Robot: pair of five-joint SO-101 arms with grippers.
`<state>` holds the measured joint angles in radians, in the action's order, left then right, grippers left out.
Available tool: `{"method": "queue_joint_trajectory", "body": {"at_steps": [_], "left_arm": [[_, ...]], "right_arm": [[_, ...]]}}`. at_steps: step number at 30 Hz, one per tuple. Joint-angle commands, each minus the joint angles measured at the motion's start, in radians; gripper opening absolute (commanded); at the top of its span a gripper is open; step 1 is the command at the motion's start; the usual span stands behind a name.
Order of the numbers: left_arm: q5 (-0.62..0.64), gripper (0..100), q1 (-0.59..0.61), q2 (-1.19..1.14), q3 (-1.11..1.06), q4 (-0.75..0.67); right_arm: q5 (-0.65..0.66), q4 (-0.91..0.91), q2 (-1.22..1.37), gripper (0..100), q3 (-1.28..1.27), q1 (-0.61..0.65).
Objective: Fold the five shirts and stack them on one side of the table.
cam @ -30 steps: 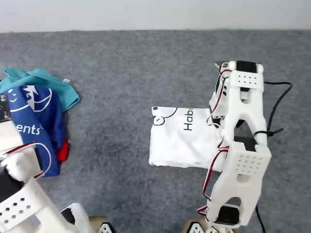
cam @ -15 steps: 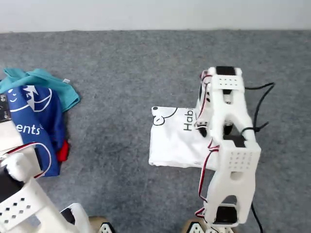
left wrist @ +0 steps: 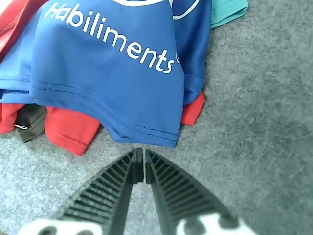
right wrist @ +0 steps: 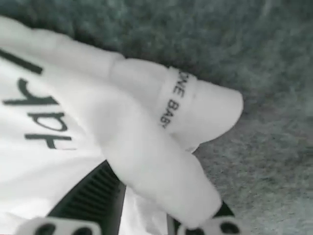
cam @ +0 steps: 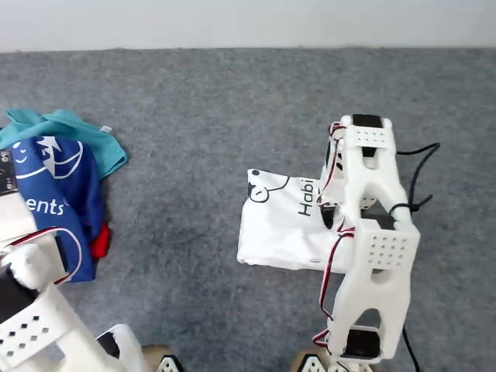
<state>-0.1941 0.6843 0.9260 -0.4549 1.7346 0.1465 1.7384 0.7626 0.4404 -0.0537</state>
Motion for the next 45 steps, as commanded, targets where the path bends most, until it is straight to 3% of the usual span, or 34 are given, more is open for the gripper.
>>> {"method": "queue_joint_trajectory", "body": {"at_steps": [1, 6, 11, 16, 22, 25, 28, 38, 41, 45], "left_arm": [[-0.008, 1, 0.005, 0.002, 0.004, 0.011], [-0.008, 1, 0.005, 0.005, 0.004, 0.011], [-0.008, 1, 0.002, 0.005, 0.004, 0.011], [-0.008, 1, 0.005, 0.005, 0.004, 0.011], [-0.008, 1, 0.005, 0.006, 0.004, 0.011], [-0.008, 1, 0.005, 0.006, 0.004, 0.012], [-0.008, 1, 0.005, 0.006, 0.004, 0.012], [-0.008, 1, 0.005, 0.006, 0.008, 0.011], [-0.008, 1, 0.005, 0.006, 0.010, 0.011], [-0.008, 1, 0.005, 0.006, 0.005, 0.011]], "right_arm": [[0.186, -0.018, -0.087, 1.0, 0.009, -0.114], [0.677, -0.130, -0.120, 1.0, 0.011, -0.243], [1.128, -0.269, -0.127, 0.9, 0.041, -0.257], [1.162, -0.381, -0.125, 0.9, 0.173, -0.171], [1.149, -0.389, -0.127, 2.6, 0.189, -0.105], [0.994, -0.315, -0.166, 13.9, 0.219, -0.107], [0.729, -0.262, -0.228, 24.0, 0.255, -0.105], [-0.193, 0.012, -0.375, 26.2, 0.276, -0.019], [-0.308, 0.054, -0.374, 26.2, 0.276, 0.002], [-0.345, 0.007, -0.372, 26.2, 0.276, -0.019]]}}
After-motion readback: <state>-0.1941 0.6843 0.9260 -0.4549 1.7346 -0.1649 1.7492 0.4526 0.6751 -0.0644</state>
